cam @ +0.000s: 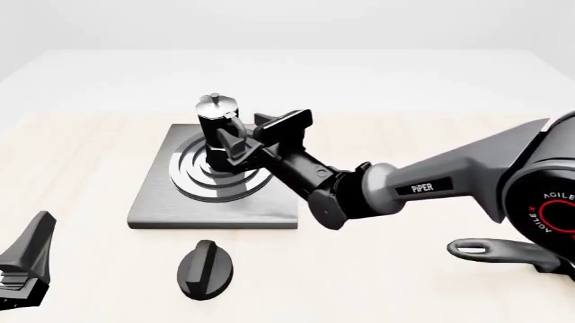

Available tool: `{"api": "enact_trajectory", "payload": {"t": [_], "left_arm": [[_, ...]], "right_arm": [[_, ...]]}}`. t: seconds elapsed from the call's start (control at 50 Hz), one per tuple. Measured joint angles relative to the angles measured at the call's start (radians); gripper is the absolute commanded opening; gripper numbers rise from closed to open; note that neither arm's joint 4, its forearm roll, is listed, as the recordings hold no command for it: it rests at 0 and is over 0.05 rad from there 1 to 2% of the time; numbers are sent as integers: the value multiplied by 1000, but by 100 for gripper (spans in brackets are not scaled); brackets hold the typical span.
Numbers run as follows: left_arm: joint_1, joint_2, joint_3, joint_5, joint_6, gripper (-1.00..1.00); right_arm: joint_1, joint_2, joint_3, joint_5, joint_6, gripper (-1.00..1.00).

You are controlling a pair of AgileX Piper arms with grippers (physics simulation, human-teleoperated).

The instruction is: Put the moka pot on the stove.

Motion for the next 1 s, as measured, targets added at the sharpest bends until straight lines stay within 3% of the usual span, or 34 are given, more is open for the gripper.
{"api": "enact_trajectory", "payload": {"t": [1.0], "left_arm": [[0, 0, 0, 0, 0, 100]], "right_arm": [[-38, -156, 191, -40, -29, 100]]}}
